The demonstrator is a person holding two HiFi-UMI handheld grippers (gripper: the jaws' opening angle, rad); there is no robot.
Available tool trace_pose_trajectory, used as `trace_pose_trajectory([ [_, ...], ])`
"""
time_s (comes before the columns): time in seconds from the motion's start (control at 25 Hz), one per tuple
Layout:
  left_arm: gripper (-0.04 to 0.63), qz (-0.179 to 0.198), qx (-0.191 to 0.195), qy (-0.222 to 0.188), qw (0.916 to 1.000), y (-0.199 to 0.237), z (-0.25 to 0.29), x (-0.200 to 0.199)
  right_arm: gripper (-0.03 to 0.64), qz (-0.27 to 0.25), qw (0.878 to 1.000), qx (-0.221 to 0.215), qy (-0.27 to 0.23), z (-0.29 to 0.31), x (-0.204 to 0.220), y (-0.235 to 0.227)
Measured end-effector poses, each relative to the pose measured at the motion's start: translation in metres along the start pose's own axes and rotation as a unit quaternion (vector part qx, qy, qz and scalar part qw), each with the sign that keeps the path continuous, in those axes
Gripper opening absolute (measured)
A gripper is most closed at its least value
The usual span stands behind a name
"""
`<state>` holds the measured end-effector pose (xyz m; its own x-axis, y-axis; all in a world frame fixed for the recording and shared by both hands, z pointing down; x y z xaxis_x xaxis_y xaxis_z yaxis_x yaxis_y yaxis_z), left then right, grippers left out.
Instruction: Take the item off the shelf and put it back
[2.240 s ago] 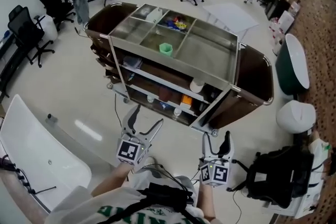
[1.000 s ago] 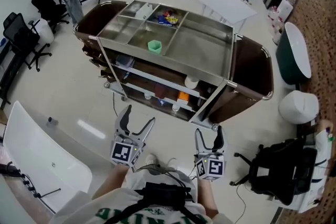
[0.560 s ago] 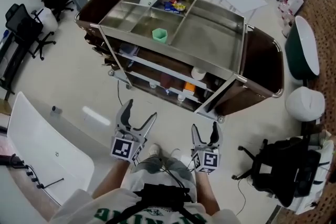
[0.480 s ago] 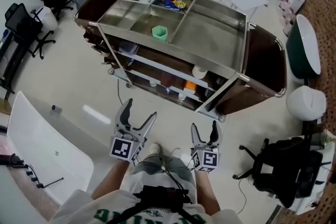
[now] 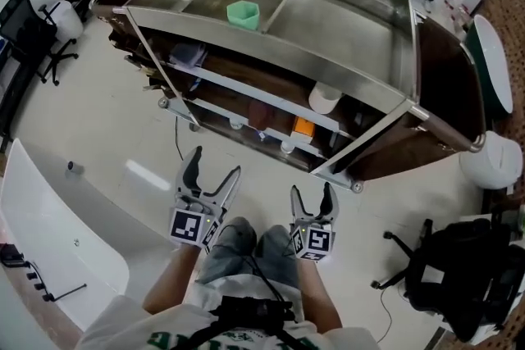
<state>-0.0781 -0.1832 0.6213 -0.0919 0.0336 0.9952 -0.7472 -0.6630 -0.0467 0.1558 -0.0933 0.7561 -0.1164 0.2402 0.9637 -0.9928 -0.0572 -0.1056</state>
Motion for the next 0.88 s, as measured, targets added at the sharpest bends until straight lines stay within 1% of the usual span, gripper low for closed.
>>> trace_pose_trajectory([
  [0.08,0.371,0.007,-0.001,-0.002,1.0,0.004,0.012,0.024,0.4,-0.002,1.0,0.005,0.001,0.019,0.027,-0.005],
  [0.12,0.37,0.004,0.0,-0.001,1.0,0.004,0.019,0.033,0.4,0.001,1.0,0.01,0.002,0.028,0.039,-0.009],
  [0.24,0.37,-0.024,0.009,0.004,0.9997,-0.001,0.039,0.045,0.407,0.013,0.999,0.034,0.016,0.059,0.077,-0.02],
  [0.32,0.37,-0.019,0.01,0.006,0.9997,0.003,0.046,0.061,0.418,0.018,0.999,0.044,0.025,0.084,0.098,-0.026],
  [0.36,0.37,-0.015,0.01,0.008,0.9998,0.005,0.048,0.069,0.42,0.021,0.998,0.046,0.028,0.099,0.107,-0.029],
  [0.52,0.37,-0.026,0.002,0.018,0.9995,0.011,0.051,0.082,0.43,0.033,0.998,0.049,0.027,0.158,0.127,-0.043],
  [0.56,0.37,-0.026,-0.004,0.019,0.9995,0.014,0.051,0.086,0.453,0.036,0.998,0.051,0.026,0.172,0.132,-0.048],
  [0.64,0.37,-0.025,-0.014,0.02,0.9994,0.023,0.05,0.095,0.525,0.038,0.997,0.055,0.026,0.202,0.143,-0.059],
  [0.68,0.37,-0.025,-0.018,0.02,0.9993,0.027,0.05,0.099,0.545,0.036,0.997,0.058,0.028,0.216,0.148,-0.064],
  [0.8,0.37,-0.025,-0.029,0.018,0.9991,0.033,0.048,0.11,0.572,0.039,0.995,0.076,0.044,0.248,0.165,-0.079],
  [0.88,0.37,-0.024,-0.035,0.019,0.9989,0.035,0.045,0.117,0.572,0.045,0.994,0.087,0.055,0.266,0.174,-0.088],
])
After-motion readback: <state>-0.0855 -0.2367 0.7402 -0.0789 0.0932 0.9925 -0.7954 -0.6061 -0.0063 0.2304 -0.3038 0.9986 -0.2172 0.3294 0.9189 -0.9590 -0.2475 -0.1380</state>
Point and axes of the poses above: the fingertips, and each gripper's own axes: z forward along the fingers, y to its left, x out of its underside, the point moved 2 cm from there along -z, backward along the fingers, and after that the axes turned 6 degrees about y, right-handed, at the moved point
